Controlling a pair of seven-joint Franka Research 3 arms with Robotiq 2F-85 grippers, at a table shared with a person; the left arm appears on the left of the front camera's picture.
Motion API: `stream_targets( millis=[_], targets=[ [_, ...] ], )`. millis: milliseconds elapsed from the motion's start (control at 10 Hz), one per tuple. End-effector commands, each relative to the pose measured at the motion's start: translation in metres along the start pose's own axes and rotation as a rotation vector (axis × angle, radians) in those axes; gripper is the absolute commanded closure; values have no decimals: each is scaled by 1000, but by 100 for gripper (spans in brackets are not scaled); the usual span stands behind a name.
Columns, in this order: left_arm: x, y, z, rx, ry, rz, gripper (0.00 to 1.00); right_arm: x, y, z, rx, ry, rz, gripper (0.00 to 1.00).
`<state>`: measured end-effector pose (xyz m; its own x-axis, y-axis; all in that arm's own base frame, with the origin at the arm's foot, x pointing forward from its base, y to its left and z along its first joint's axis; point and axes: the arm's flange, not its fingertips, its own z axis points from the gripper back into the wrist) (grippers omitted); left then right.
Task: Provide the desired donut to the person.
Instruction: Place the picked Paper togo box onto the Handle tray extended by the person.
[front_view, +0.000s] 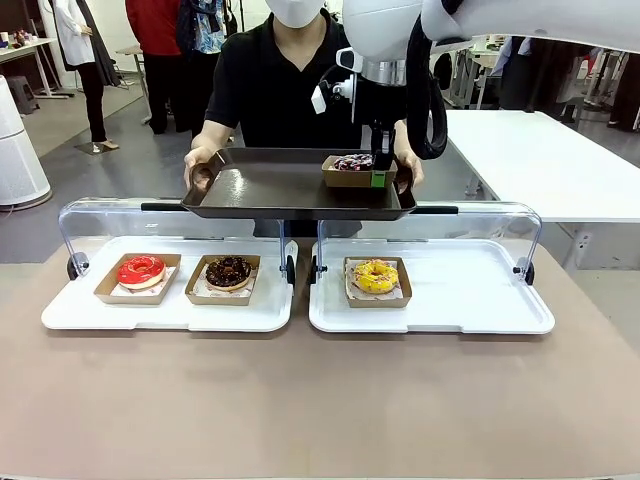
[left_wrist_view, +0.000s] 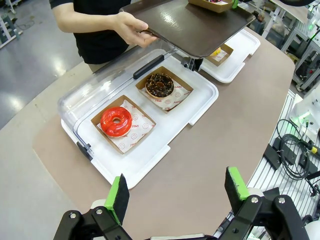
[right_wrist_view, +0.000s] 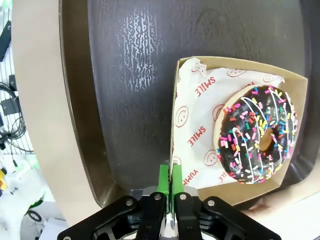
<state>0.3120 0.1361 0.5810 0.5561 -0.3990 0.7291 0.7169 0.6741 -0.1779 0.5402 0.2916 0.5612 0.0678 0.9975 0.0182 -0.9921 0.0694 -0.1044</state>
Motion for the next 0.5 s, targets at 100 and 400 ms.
stream_targets(
  millis=[100,400],
  targets=[
    [0,-1,0,-4,-7,-2,0,-2,4,0,-10,-1,-8,0],
    [0,-1,0,-4,-7,-2,0,-2,5,9,-20,-6,-5,18]
  ],
)
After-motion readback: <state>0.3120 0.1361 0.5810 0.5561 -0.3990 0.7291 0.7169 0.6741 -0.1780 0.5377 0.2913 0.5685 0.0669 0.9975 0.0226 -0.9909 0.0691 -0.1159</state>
